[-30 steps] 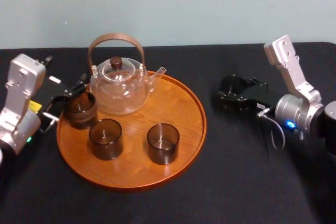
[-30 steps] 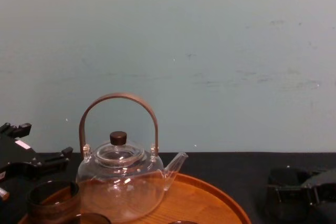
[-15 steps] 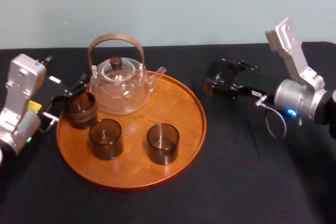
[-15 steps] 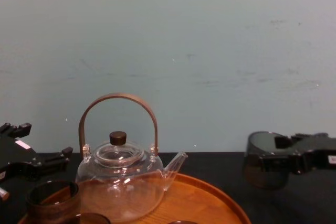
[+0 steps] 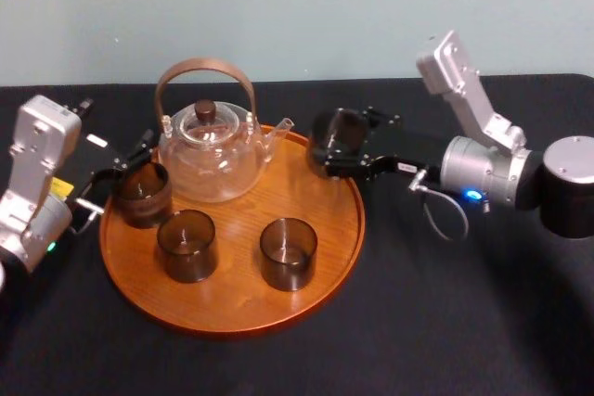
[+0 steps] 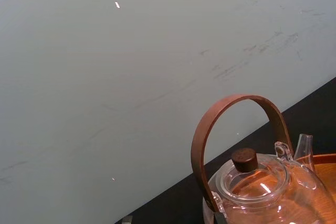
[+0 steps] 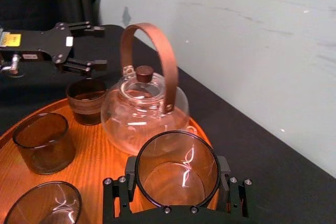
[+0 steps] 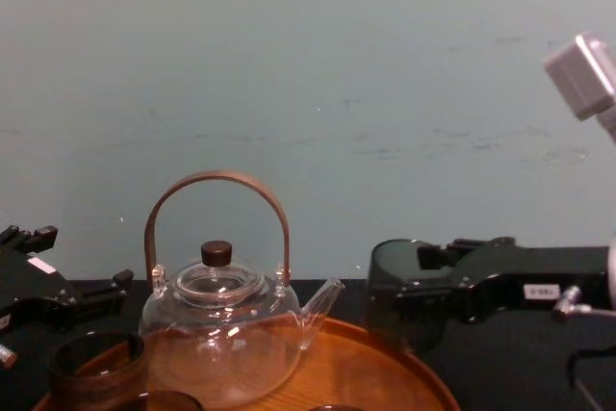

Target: Pick up the glass from the table and place it on the tray.

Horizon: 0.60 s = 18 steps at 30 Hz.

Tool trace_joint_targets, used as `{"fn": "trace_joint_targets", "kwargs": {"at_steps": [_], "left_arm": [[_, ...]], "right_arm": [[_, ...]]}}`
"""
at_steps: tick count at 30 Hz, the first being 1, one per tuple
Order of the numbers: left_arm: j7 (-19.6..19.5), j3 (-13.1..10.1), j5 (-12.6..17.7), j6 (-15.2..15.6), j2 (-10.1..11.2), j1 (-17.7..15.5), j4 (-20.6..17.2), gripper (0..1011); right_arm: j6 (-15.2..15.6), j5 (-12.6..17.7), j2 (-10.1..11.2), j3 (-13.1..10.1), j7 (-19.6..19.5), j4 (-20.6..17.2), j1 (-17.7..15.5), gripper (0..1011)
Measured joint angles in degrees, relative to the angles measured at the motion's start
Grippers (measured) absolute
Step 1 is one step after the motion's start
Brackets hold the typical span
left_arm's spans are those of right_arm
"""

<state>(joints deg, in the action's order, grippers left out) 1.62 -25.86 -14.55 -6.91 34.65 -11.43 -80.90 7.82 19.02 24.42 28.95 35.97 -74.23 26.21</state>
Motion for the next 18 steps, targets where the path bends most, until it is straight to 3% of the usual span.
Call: {"fn": "trace_joint_targets", "kwargs": {"at_steps": [18], "left_arm": [[0.0,0.0,0.0,0.0,0.0,0.0,0.0,1001]], "right_arm": [[-2.7,-0.1,-3.3,4.3,-0.1,6.9,1.9,905]]}}
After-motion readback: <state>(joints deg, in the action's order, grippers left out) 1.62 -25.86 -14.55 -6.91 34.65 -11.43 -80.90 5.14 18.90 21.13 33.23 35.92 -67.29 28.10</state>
